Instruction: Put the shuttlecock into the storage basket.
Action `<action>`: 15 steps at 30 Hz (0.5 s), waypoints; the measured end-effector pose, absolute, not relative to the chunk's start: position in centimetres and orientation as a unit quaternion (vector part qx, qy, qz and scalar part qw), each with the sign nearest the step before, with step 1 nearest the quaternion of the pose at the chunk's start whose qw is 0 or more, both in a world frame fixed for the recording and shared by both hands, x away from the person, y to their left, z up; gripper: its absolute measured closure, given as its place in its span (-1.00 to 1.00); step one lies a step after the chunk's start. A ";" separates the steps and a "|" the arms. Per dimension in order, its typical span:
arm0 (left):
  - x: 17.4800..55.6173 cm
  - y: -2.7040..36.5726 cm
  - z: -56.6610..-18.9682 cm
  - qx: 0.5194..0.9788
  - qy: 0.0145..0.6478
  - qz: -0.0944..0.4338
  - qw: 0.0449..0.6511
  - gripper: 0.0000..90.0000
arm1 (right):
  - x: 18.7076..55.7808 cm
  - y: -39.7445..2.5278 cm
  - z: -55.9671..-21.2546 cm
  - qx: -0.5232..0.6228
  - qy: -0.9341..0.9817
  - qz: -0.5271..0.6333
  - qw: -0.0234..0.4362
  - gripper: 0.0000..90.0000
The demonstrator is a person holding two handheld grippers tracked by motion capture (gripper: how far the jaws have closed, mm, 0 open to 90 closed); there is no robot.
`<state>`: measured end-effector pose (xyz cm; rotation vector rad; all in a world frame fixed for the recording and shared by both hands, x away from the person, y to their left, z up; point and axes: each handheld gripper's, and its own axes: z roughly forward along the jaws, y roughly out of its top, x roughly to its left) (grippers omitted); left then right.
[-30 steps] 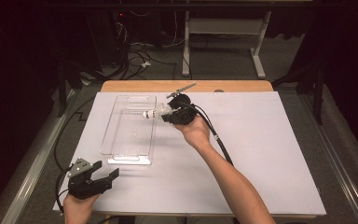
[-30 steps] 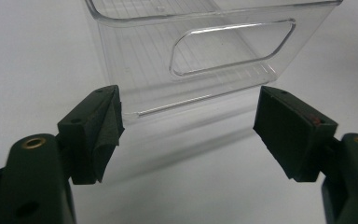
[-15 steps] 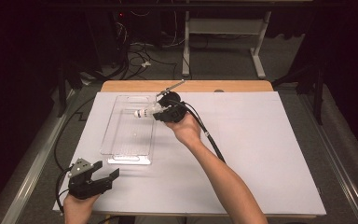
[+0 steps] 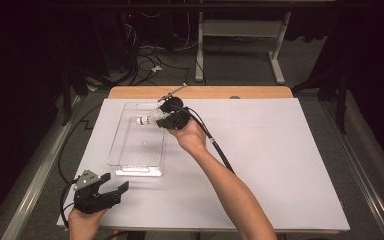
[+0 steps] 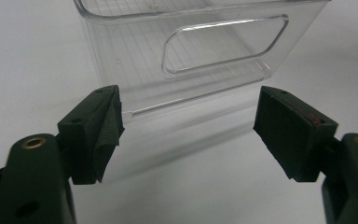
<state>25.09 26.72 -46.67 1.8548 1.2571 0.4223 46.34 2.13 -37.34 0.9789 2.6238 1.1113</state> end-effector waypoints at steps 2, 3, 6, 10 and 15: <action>25.1 26.7 -46.7 0.739 0.501 0.169 0.418 -0.45 | 46.4 2.5 -37.4 0.325 0.869 0.368 0.061 0.96; 25.1 26.7 -46.7 0.740 0.500 0.170 0.417 -0.45 | 46.5 2.7 -37.4 0.324 0.869 0.368 0.060 0.96; 25.0 26.6 -46.7 0.740 0.499 0.171 0.417 -0.45 | 46.6 3.1 -37.5 0.324 0.868 0.373 0.057 0.96; 25.0 26.6 -46.7 0.740 0.498 0.171 0.417 -0.45 | 46.9 3.9 -37.7 0.323 0.869 0.370 0.056 0.97; 25.0 26.6 -46.6 0.741 0.498 0.171 0.417 -0.45 | 47.2 4.6 -37.9 0.322 0.872 0.365 0.056 0.96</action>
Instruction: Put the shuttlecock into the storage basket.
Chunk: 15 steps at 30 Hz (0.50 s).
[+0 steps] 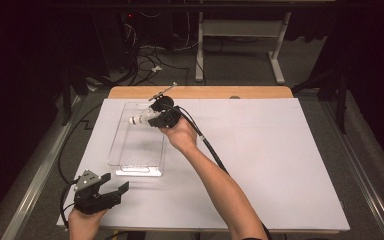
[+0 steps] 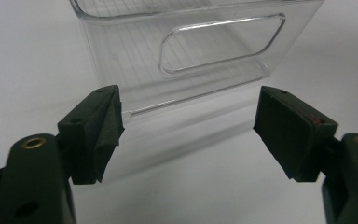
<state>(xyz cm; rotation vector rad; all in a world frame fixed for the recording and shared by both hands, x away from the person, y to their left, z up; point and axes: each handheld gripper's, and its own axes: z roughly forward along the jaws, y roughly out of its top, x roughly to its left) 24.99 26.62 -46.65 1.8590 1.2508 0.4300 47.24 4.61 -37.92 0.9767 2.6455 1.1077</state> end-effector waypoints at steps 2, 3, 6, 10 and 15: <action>25.0 26.6 -46.6 0.741 0.498 0.172 0.417 -0.45 | 47.4 4.8 -38.0 0.323 0.872 0.364 0.055 0.96; 25.0 26.6 -46.6 0.740 0.499 0.171 0.417 -0.45 | 47.5 4.9 -38.1 0.325 0.871 0.364 0.055 0.96; 24.9 26.7 -46.6 0.740 0.499 0.171 0.418 -0.45 | 47.7 5.1 -38.3 0.328 0.871 0.361 0.054 0.96; 24.8 26.8 -46.6 0.738 0.500 0.171 0.419 -0.45 | 48.1 5.3 -38.6 0.330 0.869 0.365 0.052 0.96; 24.7 26.8 -46.5 0.735 0.500 0.177 0.422 -0.43 | 48.3 5.7 -39.2 0.328 0.873 0.355 0.059 0.96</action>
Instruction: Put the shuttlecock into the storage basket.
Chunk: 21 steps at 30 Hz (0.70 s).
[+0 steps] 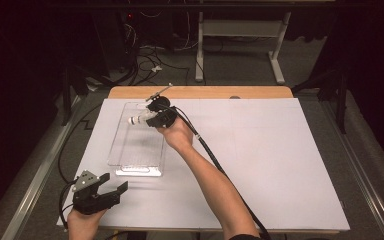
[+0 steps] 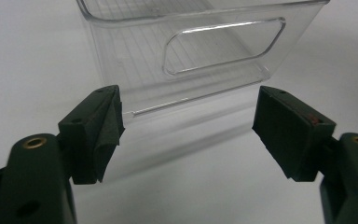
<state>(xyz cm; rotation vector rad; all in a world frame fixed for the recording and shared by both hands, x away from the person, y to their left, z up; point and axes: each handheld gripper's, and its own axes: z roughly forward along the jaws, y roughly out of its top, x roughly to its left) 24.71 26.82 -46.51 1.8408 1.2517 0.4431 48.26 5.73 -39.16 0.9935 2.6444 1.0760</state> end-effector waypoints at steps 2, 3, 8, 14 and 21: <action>24.7 26.8 -46.5 0.736 0.500 0.175 0.421 -0.43 | 48.4 5.9 -39.5 0.331 0.874 0.350 0.059 0.96; 24.8 26.8 -46.6 0.737 0.500 0.174 0.421 -0.43 | 48.4 6.0 -39.6 0.332 0.875 0.348 0.058 0.96; 25.0 26.6 -46.6 0.740 0.497 0.170 0.419 -0.44 | 48.7 6.6 -39.9 0.333 0.878 0.337 0.062 0.96; 25.3 26.4 -46.7 0.745 0.493 0.167 0.417 -0.43 | 49.3 7.0 -40.5 0.336 0.882 0.324 0.066 0.96; 25.1 26.1 -46.7 0.753 0.484 0.174 0.410 -0.43 | 49.5 7.1 -41.0 0.338 0.885 0.311 0.071 0.95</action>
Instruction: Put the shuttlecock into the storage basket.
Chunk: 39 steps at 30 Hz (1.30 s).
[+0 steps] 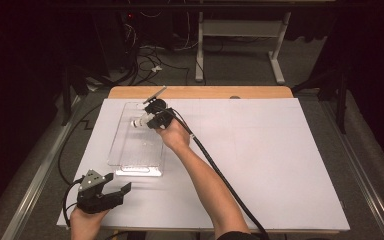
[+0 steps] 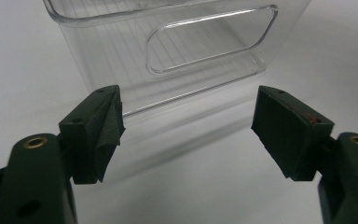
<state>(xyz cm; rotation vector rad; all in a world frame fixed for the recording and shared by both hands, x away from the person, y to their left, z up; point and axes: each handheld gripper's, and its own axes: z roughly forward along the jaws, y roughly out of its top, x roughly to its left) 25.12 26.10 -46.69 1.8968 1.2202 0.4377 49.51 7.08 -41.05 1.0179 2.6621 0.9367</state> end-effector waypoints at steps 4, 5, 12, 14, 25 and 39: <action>24.9 26.4 -46.6 0.750 0.489 0.173 0.411 -0.43 | 49.6 7.4 -41.6 0.339 0.885 0.309 0.074 0.95; 24.9 26.5 -46.7 0.748 0.490 0.173 0.413 -0.43 | 49.6 7.5 -41.6 0.340 0.885 0.307 0.077 0.95; 24.9 26.7 -46.7 0.746 0.493 0.170 0.414 -0.43 | 49.8 7.7 -41.4 0.341 0.886 0.303 0.083 0.94; 24.9 26.7 -46.7 0.744 0.495 0.171 0.414 -0.43 | 49.8 7.8 -41.4 0.340 0.884 0.310 0.085 0.94; 24.9 26.5 -46.7 0.745 0.493 0.169 0.415 -0.44 | 49.7 8.3 -41.3 0.333 0.888 0.306 0.084 0.93; 25.0 26.6 -46.7 0.745 0.493 0.166 0.417 -0.44 | 49.4 9.9 -41.7 0.319 0.898 0.293 0.075 0.91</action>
